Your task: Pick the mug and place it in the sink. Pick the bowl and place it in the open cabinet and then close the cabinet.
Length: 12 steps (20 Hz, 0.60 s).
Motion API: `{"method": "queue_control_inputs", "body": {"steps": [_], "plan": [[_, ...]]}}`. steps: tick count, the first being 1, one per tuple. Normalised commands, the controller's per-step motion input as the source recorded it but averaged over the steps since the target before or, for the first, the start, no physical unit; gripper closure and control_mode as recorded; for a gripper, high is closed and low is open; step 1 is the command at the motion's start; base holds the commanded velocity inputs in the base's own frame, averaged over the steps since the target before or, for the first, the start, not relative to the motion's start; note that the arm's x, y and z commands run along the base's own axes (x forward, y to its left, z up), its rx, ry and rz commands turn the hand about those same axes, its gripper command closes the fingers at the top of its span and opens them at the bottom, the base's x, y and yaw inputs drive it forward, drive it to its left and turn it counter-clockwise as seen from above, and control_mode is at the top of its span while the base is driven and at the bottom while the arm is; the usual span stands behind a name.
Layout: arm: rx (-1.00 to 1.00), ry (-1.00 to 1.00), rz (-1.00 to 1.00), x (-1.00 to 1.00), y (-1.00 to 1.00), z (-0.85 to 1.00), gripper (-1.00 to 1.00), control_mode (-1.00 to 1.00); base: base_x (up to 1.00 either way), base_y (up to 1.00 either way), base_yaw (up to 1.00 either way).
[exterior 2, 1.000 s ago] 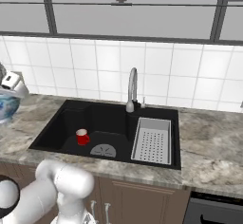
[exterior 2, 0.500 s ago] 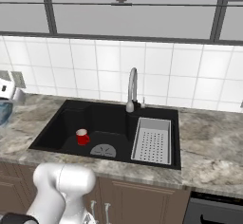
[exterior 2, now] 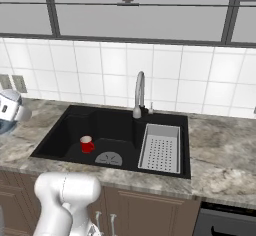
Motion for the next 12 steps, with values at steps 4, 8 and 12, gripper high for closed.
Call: {"method": "queue_control_inputs", "body": {"steps": [4,8,12], "plan": [[0.27,0.00,-0.48,-0.37,-0.28,0.28,1.00,-1.00,0.00,0.00,0.00],[0.21,0.00,-0.50,-0.48,-0.18,0.31,1.00,-1.00,0.00,0.00,0.00],[0.16,0.00,-0.38,-0.36,-0.20,0.48,1.00,-1.00,0.00,0.00,0.00]]}}
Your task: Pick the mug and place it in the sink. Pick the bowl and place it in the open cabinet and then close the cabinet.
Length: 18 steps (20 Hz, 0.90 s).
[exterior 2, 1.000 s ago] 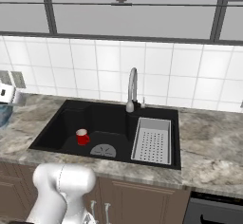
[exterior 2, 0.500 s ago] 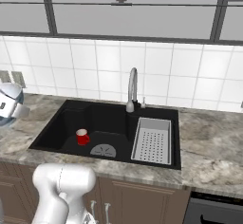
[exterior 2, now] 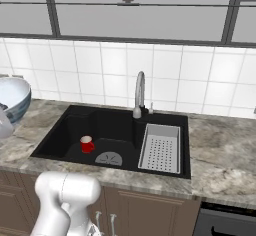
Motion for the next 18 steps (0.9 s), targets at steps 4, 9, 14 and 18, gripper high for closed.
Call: {"method": "queue_control_inputs", "body": {"steps": [4,9,14,18], "plan": [[0.22,0.00,-0.23,-0.39,-0.44,0.44,1.00,-1.00,0.00,0.00,0.00],[0.19,0.03,-0.11,-0.34,-0.62,0.33,1.00,-1.00,0.00,0.00,0.00],[0.09,0.11,-0.02,-0.07,-0.29,0.07,1.00,-1.00,0.00,0.00,0.00],[0.00,-0.02,-0.01,-0.37,0.00,0.26,1.00,-1.00,0.00,0.00,0.00]]}}
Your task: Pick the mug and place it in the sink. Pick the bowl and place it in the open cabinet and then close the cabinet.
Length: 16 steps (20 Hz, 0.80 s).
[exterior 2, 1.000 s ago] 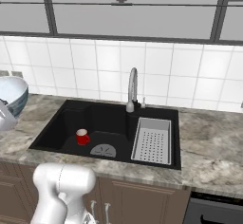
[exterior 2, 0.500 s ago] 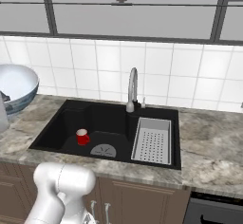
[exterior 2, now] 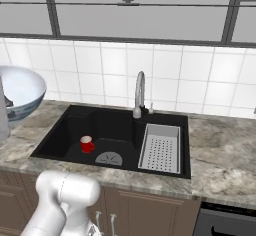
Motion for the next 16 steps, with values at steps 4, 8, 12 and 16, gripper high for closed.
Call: {"method": "queue_control_inputs", "body": {"steps": [4,8,12,16], "plan": [[-0.07,0.02,-0.03,-0.39,0.00,0.44,1.00,-1.00,0.00,0.00,0.00],[-0.07,0.08,-0.06,-0.18,-0.01,0.17,1.00,-1.00,0.00,0.00,0.00],[0.00,0.05,-0.02,-0.17,-0.14,0.04,1.00,1.00,-0.16,-0.13,-0.02],[0.00,0.00,0.00,0.00,0.00,0.00,1.00,1.00,-0.71,-0.51,-0.01]]}}
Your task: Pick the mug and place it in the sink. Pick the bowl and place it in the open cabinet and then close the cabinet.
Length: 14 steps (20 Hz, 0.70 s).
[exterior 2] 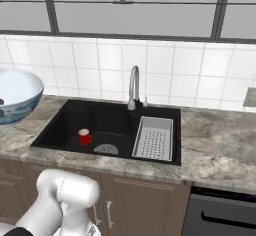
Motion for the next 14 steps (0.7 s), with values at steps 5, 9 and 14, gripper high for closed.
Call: {"method": "queue_control_inputs", "body": {"steps": [5,9,14], "plan": [[0.00,0.00,0.00,0.00,0.00,0.00,1.00,1.00,-0.98,-0.24,0.00],[0.00,0.00,0.00,0.00,0.00,0.00,1.00,1.00,-1.00,0.00,0.05],[0.00,0.00,0.00,0.00,0.00,0.00,1.00,1.00,-1.00,0.00,0.02]]}}
